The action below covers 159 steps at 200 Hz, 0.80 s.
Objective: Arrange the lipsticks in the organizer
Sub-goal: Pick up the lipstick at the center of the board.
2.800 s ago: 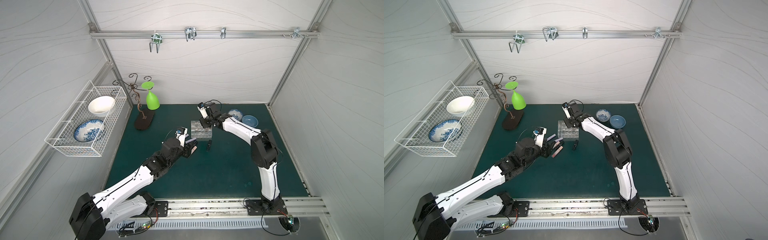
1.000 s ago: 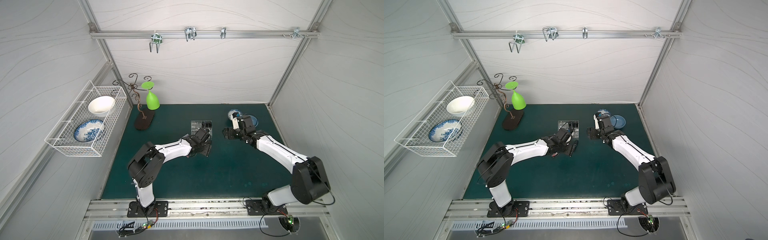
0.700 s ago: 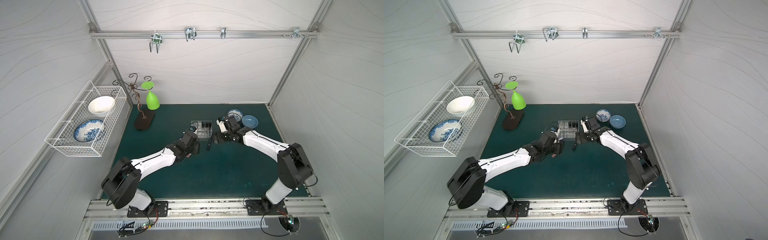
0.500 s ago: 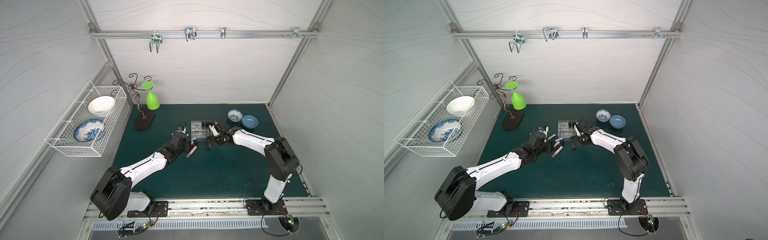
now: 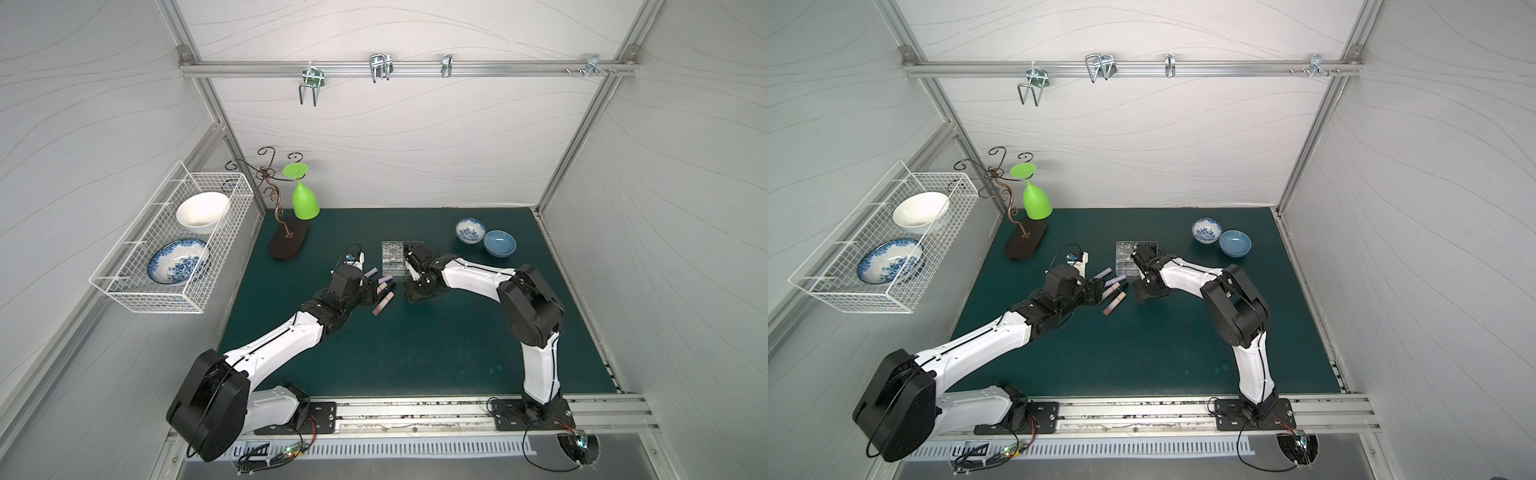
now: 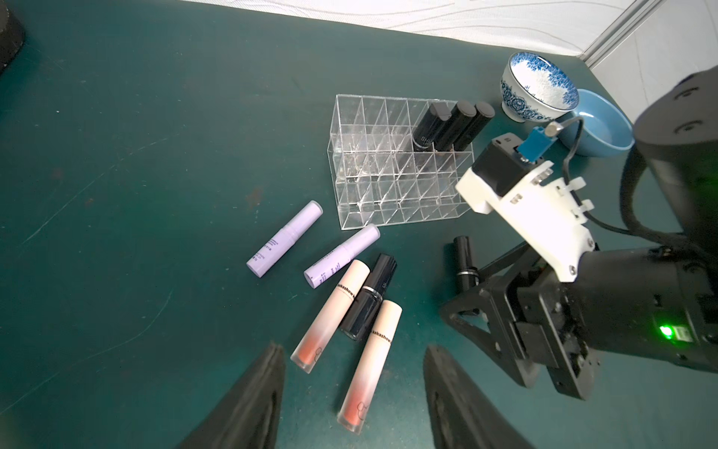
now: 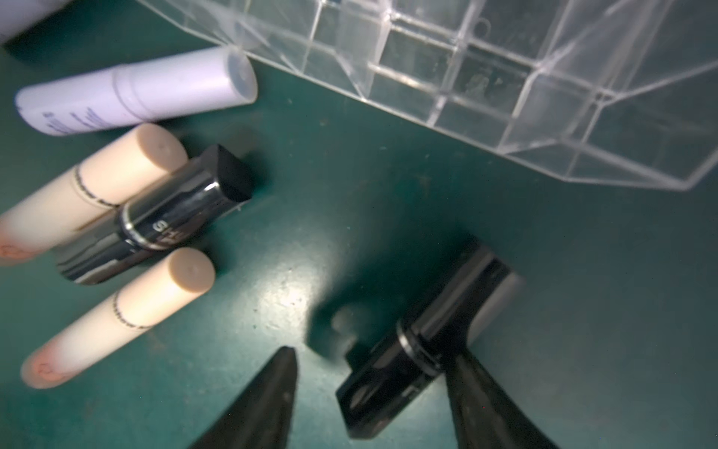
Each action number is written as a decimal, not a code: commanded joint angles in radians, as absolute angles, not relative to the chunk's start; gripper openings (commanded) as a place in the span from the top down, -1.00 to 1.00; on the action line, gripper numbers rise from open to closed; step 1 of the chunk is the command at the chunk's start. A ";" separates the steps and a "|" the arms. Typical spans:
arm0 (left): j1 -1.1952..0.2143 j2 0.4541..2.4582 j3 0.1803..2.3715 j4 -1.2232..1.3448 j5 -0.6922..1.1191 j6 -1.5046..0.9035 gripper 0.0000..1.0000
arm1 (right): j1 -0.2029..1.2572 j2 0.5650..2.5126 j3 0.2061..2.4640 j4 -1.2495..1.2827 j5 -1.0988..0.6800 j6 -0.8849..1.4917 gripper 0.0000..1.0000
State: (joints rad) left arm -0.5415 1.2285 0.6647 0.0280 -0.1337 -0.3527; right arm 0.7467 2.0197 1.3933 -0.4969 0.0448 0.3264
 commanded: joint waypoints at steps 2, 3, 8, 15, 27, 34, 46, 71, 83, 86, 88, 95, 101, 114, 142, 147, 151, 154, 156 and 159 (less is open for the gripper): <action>-0.536 1.198 0.660 0.076 -0.101 -0.354 -0.24 | 0.753 2.059 1.404 -0.549 0.059 0.339 -0.02; -0.535 1.197 0.660 0.075 -0.101 -0.353 -0.24 | 0.752 2.059 1.402 -0.549 0.059 0.338 0.00; -0.535 1.193 0.660 0.074 -0.097 -0.352 -0.24 | 0.752 2.058 1.400 -0.551 0.060 0.338 0.06; -0.535 1.188 0.659 0.072 -0.092 -0.351 -0.24 | 0.752 2.057 1.398 -0.555 0.064 0.337 0.16; -0.535 1.178 0.661 0.066 -0.079 -0.350 -0.24 | 0.752 2.052 1.392 -0.563 0.070 0.334 0.32; -0.535 1.173 0.664 0.062 -0.063 -0.350 -0.24 | 0.752 2.046 1.385 -0.564 0.073 0.330 0.40; -0.535 1.165 0.675 0.050 -0.031 -0.350 -0.25 | 0.752 2.030 1.368 -0.562 0.078 0.326 0.50; -0.532 1.170 0.739 -0.020 0.098 -0.345 -0.30 | 0.752 1.950 1.316 -0.555 0.036 0.310 0.62; -0.533 1.185 0.812 -0.124 0.182 -0.328 -0.36 | 0.753 1.879 1.285 -0.561 0.000 0.299 0.65; -0.532 1.188 0.827 -0.146 0.202 -0.324 -0.38 | 0.753 1.860 1.275 -0.561 -0.010 0.299 0.65; -0.532 1.191 0.836 -0.159 0.215 -0.322 -0.40 | 0.753 1.845 1.270 -0.562 -0.016 0.298 0.66; -0.532 1.195 0.864 -0.195 0.259 -0.317 -0.47 | 0.752 1.793 1.251 -0.568 -0.038 0.292 0.67; -0.532 1.199 0.882 -0.216 0.299 -0.312 -0.52 | 0.752 1.750 1.237 -0.577 -0.063 0.286 0.68; -0.532 1.202 0.902 -0.232 0.385 -0.319 -0.62 | 0.750 1.652 1.213 -0.598 -0.109 0.275 0.70; -0.525 1.215 0.907 -0.151 0.604 -0.403 -0.70 | 0.750 1.463 1.175 -0.634 -0.268 0.257 0.72; -0.525 1.222 0.915 -0.146 0.646 -0.416 -0.70 | 0.750 1.437 1.175 -0.649 -0.305 0.252 0.72; -0.525 1.229 0.924 -0.148 0.676 -0.424 -0.70 | 0.752 1.416 1.179 -0.665 -0.332 0.245 0.72; -0.525 1.234 0.931 -0.152 0.696 -0.427 -0.70 | 0.752 1.400 1.182 -0.675 -0.350 0.241 0.71; -0.525 1.237 0.936 -0.156 0.707 -0.429 -0.70 | 0.752 1.391 1.182 -0.680 -0.364 0.240 0.71; -0.525 1.241 0.942 -0.161 0.727 -0.433 -0.70 | 0.752 1.376 1.183 -0.686 -0.382 0.239 0.71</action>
State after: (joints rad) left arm -0.5308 1.2026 0.8745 -0.1757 0.4706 -0.3748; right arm 0.7467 1.4769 1.1854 -0.5903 -0.1814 0.2779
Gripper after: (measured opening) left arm 0.849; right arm 0.232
